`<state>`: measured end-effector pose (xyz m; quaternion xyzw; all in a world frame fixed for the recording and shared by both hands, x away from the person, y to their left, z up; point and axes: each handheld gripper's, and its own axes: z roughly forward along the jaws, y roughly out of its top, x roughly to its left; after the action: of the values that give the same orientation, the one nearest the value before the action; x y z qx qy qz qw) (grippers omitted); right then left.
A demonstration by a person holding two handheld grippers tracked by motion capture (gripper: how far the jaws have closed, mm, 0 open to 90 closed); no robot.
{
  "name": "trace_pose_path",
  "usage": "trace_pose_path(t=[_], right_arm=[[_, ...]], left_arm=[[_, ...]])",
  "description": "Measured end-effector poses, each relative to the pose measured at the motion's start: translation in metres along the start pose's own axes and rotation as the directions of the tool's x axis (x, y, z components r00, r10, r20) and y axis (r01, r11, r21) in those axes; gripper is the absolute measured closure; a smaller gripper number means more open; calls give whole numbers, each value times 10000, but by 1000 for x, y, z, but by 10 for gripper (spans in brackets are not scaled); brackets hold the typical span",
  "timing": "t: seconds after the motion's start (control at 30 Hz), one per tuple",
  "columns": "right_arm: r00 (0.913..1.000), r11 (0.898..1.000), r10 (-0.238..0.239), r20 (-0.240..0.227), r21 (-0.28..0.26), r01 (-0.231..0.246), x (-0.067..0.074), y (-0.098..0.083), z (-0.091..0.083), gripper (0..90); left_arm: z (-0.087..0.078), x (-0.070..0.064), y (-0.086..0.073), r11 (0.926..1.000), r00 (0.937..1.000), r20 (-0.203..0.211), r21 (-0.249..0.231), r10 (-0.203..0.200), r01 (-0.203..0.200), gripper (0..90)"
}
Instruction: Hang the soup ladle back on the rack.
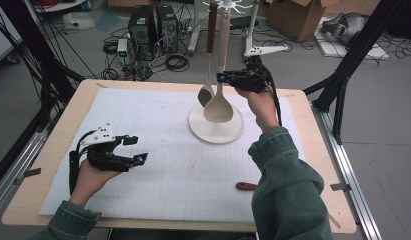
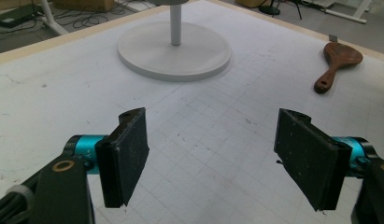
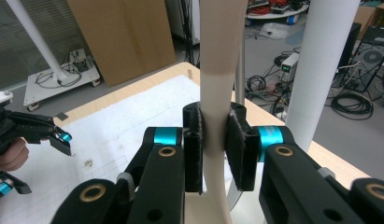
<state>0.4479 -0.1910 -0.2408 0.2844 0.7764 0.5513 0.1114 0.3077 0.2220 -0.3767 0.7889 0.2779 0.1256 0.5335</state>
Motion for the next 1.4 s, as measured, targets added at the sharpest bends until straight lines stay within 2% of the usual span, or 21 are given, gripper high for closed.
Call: trace_pose_path(t=[0.57, 0.9, 1.03, 1.3, 1.4], right_arm=[[9996, 9996, -263, -49, -73, 263, 1, -2, -5, 722], [9998, 9996, -189, -34, -225, 188, -3, -1, -17, 721], [9996, 9994, -263, -138, -249, 260, -2, 0, -21, 734], [9952, 9974, -704, -682, -193, 693, 3, 8, -30, 874], [9933, 9963, -860, -773, -159, 850, 5, 12, -33, 896]], left_arm=[[-5, 1, 1, 9998, 9999, 87, -187, -110, 111, 259], [-6, 4, 0, 9996, 9999, 27, -236, -162, 162, 259], [-6, 4, 0, 9996, 9999, 10, -246, -126, 126, 259], [-6, 3, 1, 9996, 9999, 35, -261, -99, 100, 259], [-6, 3, 2, 9996, 9999, 44, -281, -105, 106, 259]])
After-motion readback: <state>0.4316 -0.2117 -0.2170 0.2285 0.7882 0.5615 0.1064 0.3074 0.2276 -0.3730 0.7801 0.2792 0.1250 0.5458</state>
